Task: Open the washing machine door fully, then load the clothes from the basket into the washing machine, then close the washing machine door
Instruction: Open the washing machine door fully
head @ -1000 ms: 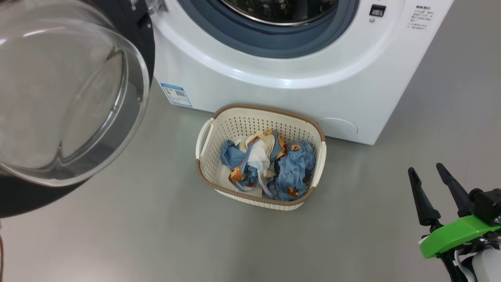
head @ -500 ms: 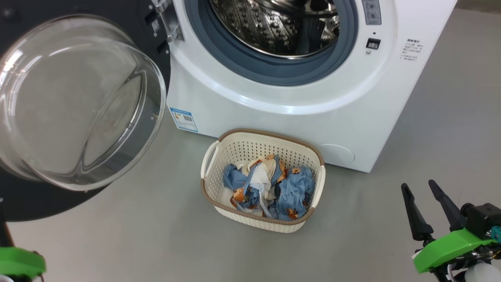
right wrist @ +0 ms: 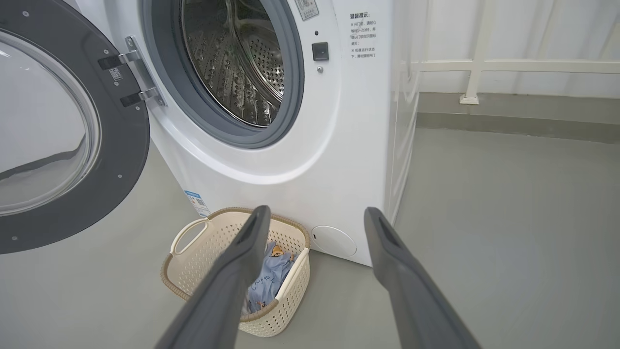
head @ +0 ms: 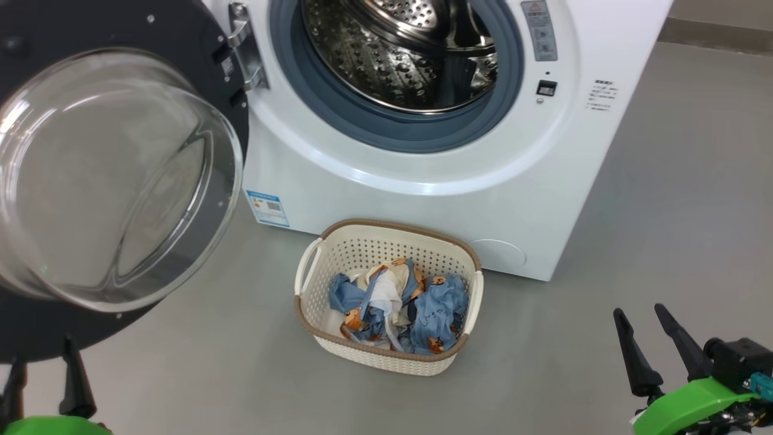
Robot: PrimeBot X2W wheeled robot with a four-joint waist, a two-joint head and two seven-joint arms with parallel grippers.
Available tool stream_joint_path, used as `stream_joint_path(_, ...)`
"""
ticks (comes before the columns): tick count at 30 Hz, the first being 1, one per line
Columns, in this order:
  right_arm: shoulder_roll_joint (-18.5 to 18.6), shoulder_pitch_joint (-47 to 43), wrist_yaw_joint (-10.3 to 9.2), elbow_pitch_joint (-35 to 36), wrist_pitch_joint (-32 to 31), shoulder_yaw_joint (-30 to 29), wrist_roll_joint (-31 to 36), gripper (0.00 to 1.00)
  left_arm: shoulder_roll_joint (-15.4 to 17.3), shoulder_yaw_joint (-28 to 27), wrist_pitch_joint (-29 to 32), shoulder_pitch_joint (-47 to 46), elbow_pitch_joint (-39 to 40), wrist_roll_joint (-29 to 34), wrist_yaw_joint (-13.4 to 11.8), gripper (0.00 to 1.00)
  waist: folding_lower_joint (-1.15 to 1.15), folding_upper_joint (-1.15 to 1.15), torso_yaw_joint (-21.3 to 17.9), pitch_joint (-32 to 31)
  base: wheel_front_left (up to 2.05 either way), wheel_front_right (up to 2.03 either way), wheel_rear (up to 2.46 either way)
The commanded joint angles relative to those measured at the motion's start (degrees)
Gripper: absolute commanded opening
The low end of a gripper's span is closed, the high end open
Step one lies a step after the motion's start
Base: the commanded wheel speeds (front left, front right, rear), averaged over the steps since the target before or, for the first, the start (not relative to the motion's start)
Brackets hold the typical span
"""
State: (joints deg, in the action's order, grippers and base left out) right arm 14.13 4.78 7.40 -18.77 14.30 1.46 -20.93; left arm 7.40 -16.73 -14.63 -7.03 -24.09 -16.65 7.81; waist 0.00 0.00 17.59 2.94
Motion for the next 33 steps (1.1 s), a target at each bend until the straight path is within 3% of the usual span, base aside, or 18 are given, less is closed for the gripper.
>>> stream_joint_path(1, 0.47, -0.34, 0.09, 1.44, 0.70, 1.19, -0.24, 1.00, 1.62, -1.01, -0.37, -0.59, 1.78, -0.05, -0.32, 1.00, 0.00, 0.00, -1.03, -0.26, 0.00, 0.00, 0.00)
stream_joint_path(18, -0.15, -0.85, 0.09, 1.60, 0.70, 0.35, -0.09, 1.00, 2.59, 8.64, -0.37, 0.28, 3.12, -2.62, -0.32, 1.00, 0.00, 0.00, -9.67, -0.13, 0.00, 0.00, 0.00)
stream_joint_path(33, -0.28, -0.61, 0.09, 1.86, 0.70, -0.19, 0.01, 1.00, 3.86, 13.01, -0.37, 0.48, 5.58, -5.14, -0.32, 1.00, 0.00, 0.00, -15.74, 0.23, 0.00, 0.00, 0.00)
